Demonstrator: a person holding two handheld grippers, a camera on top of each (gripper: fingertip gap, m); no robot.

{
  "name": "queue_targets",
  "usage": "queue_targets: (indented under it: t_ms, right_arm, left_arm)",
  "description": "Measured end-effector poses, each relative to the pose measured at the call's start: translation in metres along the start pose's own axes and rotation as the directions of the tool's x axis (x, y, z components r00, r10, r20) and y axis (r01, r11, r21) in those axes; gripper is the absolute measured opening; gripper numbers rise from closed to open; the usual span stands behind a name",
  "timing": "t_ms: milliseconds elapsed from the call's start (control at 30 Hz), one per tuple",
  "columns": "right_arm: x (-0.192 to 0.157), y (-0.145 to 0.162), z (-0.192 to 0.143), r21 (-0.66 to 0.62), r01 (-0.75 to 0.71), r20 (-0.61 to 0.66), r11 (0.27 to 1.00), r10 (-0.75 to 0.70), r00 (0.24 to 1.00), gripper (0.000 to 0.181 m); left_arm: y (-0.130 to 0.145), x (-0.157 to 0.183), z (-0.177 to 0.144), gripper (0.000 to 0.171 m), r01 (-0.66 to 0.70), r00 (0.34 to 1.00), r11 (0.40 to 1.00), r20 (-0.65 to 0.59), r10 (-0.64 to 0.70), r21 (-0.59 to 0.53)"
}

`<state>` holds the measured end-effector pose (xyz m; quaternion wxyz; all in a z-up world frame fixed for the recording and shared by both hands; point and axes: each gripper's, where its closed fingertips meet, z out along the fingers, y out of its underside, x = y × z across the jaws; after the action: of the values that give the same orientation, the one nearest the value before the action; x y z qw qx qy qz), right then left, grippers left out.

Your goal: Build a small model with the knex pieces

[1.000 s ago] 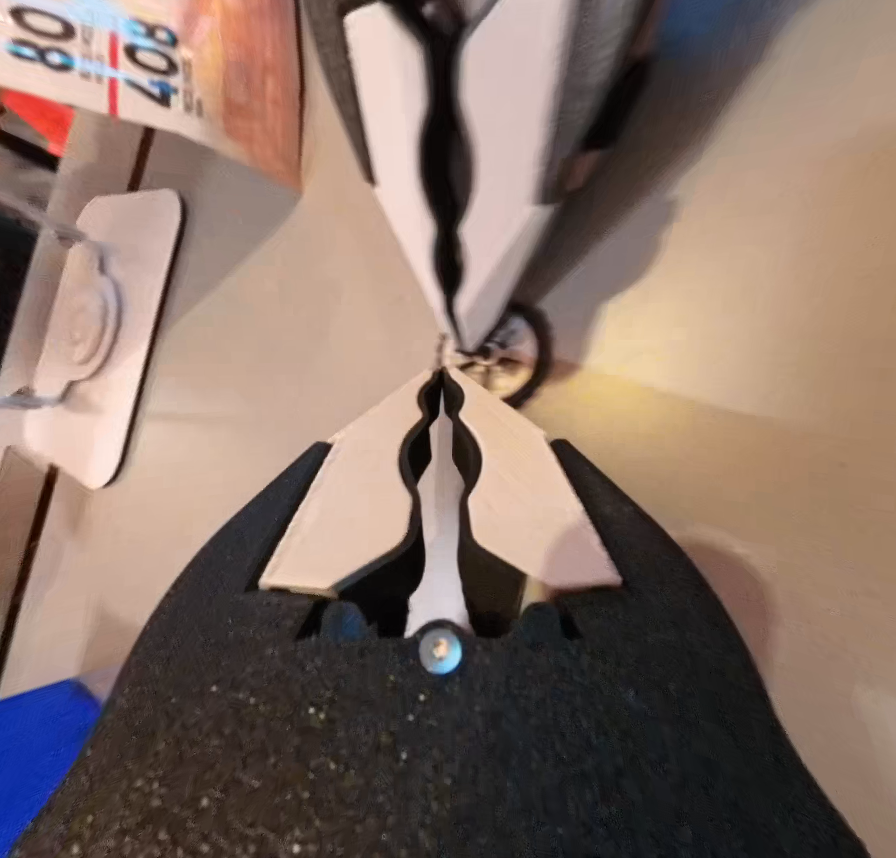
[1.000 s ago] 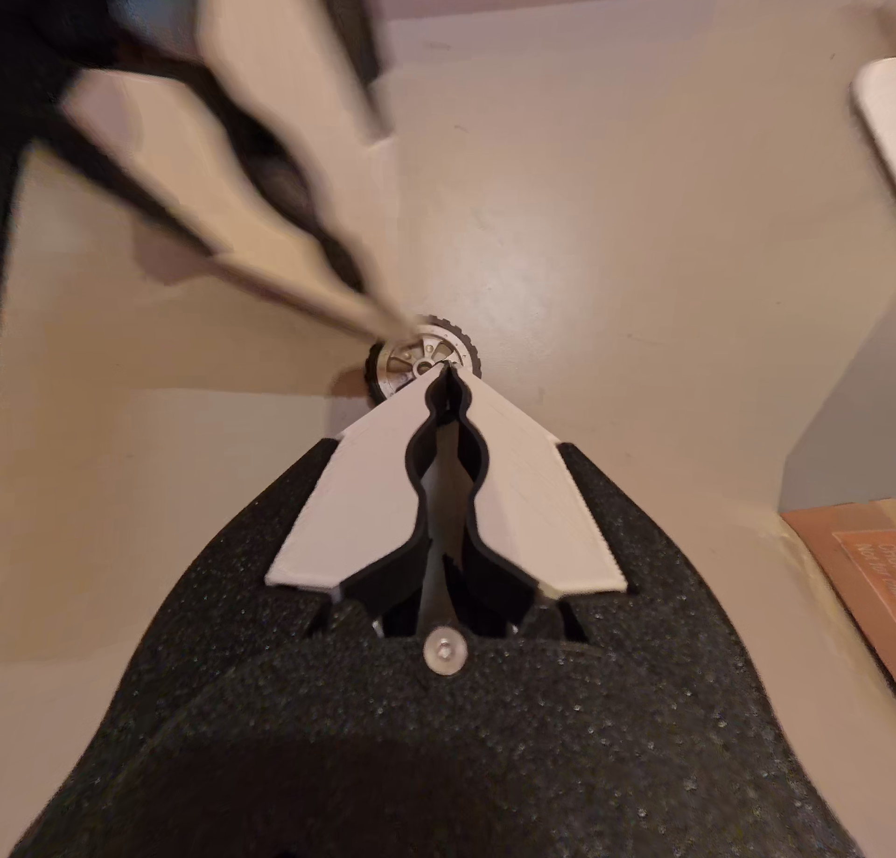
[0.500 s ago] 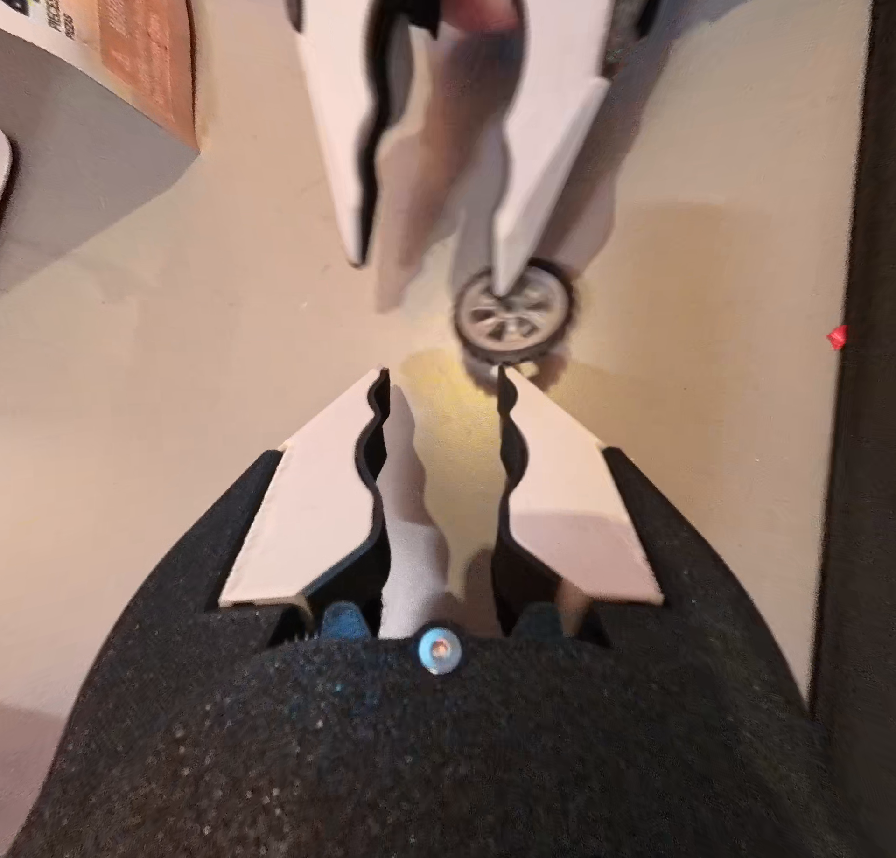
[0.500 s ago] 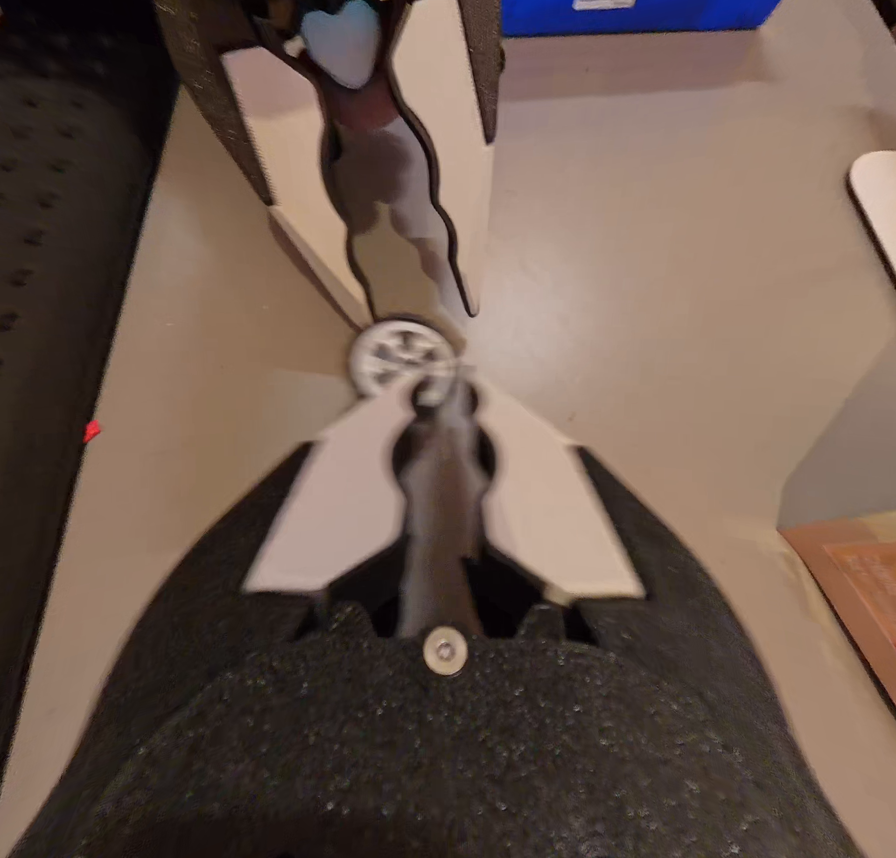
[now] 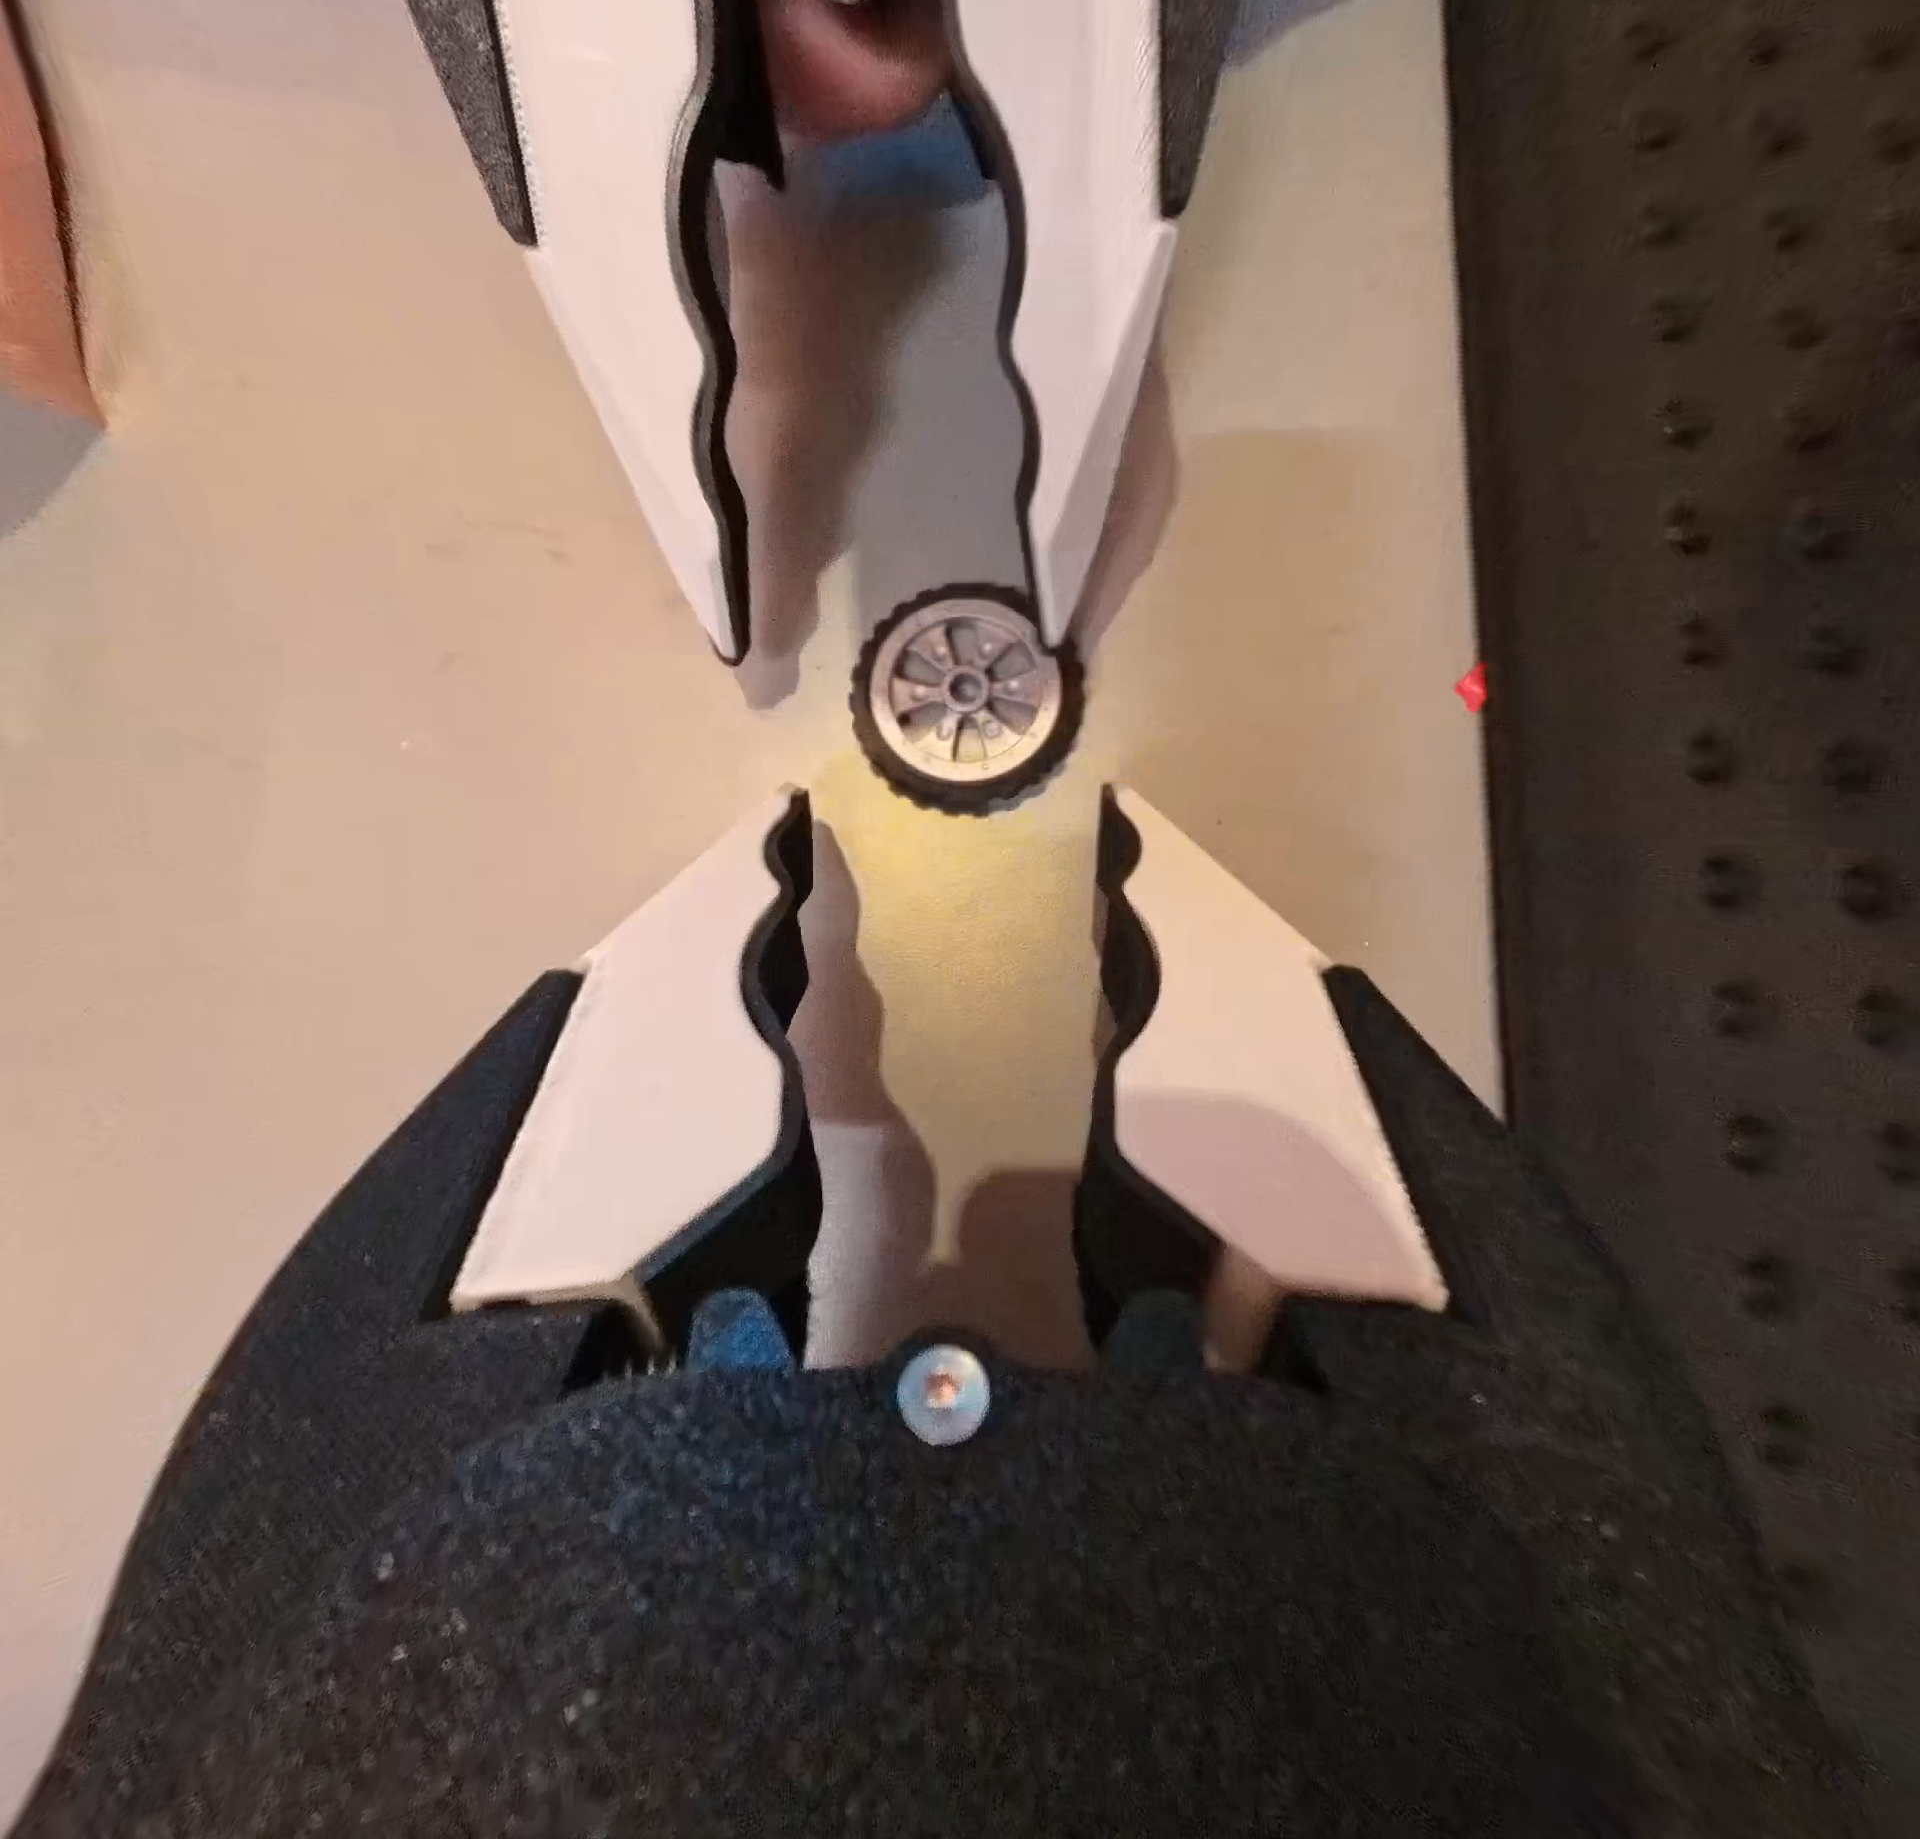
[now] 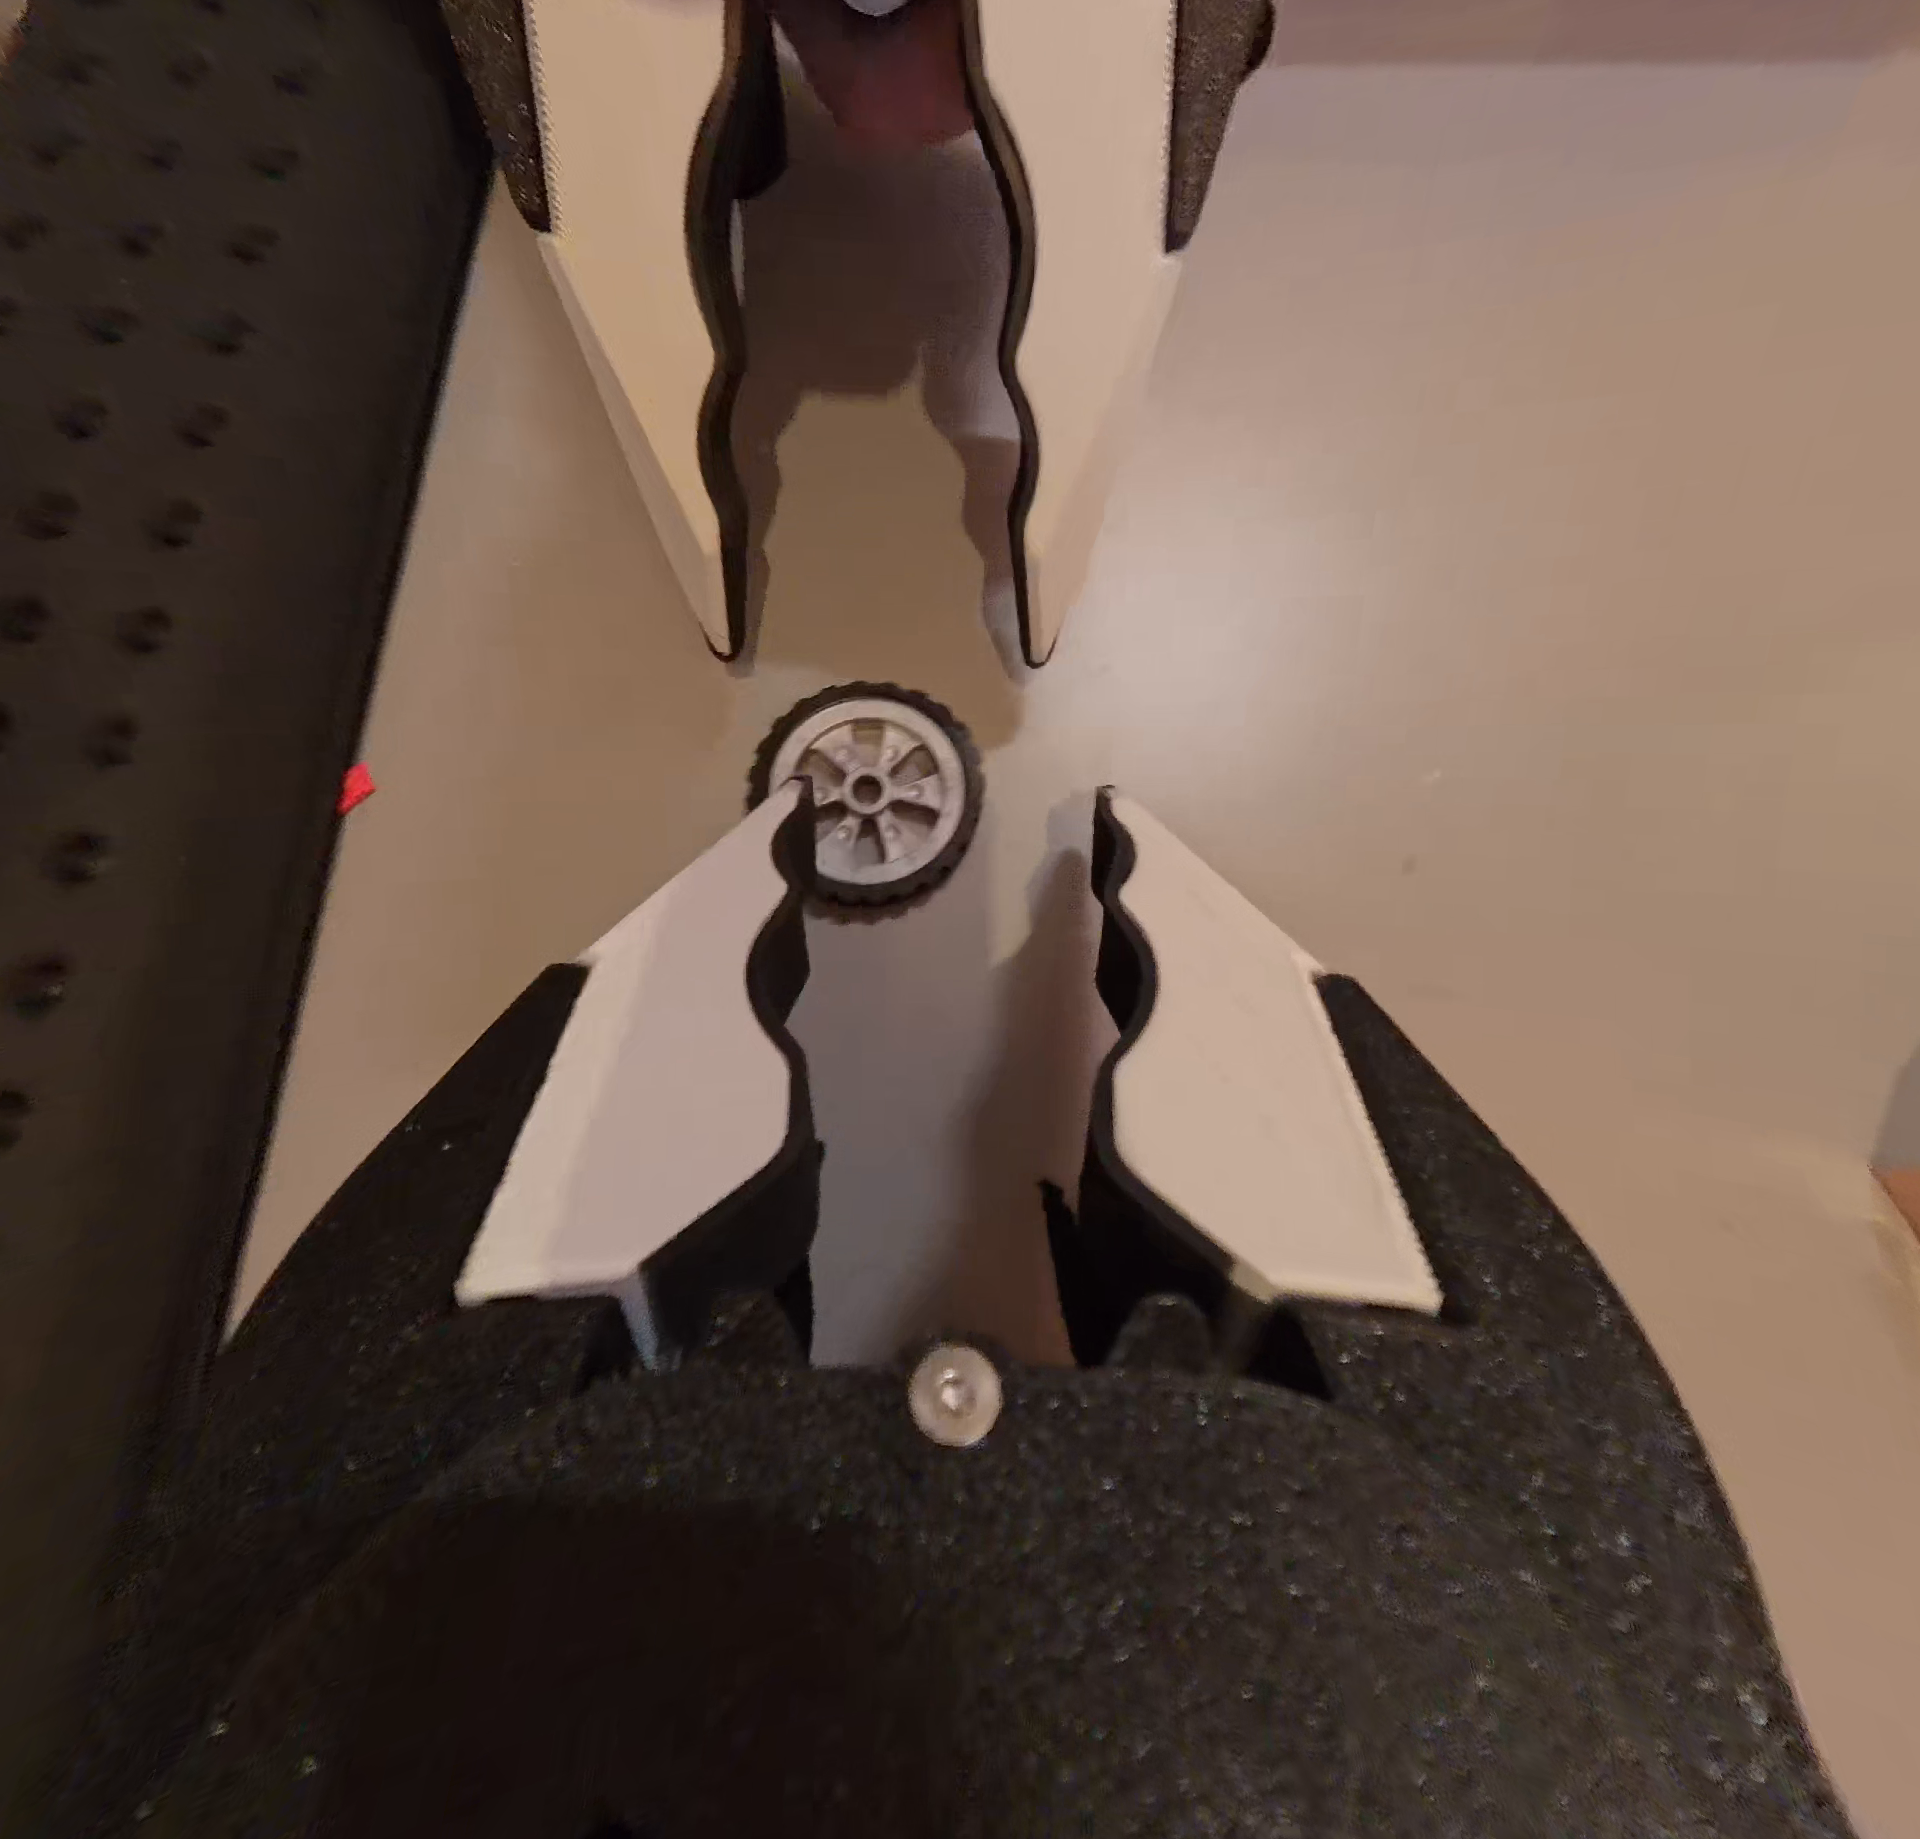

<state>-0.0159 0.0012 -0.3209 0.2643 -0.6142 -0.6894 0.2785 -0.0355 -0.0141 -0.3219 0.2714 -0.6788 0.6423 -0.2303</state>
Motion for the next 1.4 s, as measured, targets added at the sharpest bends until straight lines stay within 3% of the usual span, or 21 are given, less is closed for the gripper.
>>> queue_targets:
  t_ms: [67, 133, 267, 667, 1000, 1133, 1400]
  right_arm:
    - [-0.015, 0.004, 0.000, -0.021, 0.018, 0.058, 1.000, -0.016, 0.998, 0.065]
    - [-0.022, 0.008, 0.005, -0.038, 0.043, 0.071, 0.998, -0.040, 0.997, 0.066]
    - [-0.020, 0.005, 0.010, -0.016, 0.061, 0.040, 0.998, -0.060, 0.997, 0.049]
    - [-0.022, 0.004, 0.011, -0.003, 0.091, 0.040, 0.996, -0.091, 0.995, 0.044]
    - [-0.022, 0.017, -0.001, -0.016, 0.067, 0.055, 0.998, -0.066, 0.996, 0.058]
    - [-0.022, 0.017, -0.002, -0.005, 0.081, 0.057, 0.997, -0.081, 0.995, 0.038]
    - [-0.023, 0.015, -0.001, -0.007, 0.087, 0.058, 0.996, -0.086, 0.995, 0.032]
  left_arm:
    - [0.002, 0.004, 0.005, 0.053, -0.023, 1.000, 0.999, 0.006, 0.023, -0.022]
    - [0.002, 0.004, 0.009, 0.051, -0.022, 1.000, 0.999, 0.017, 0.023, -0.023]
    - [-0.002, 0.008, 0.015, 0.038, -0.002, 1.000, 1.000, -0.015, 0.002, -0.005]
    - [-0.006, 0.009, 0.016, 0.032, -0.106, 0.994, 0.993, 0.035, 0.108, -0.061]
    - [0.005, 0.007, 0.007, 0.035, -0.042, 0.999, 0.998, 0.019, 0.043, -0.048]
    - [0.004, 0.011, 0.009, 0.027, -0.035, 0.999, 0.999, -0.020, 0.034, -0.039]
    - [0.001, 0.011, 0.010, 0.019, -0.074, 0.997, 0.996, -0.017, 0.073, -0.052]
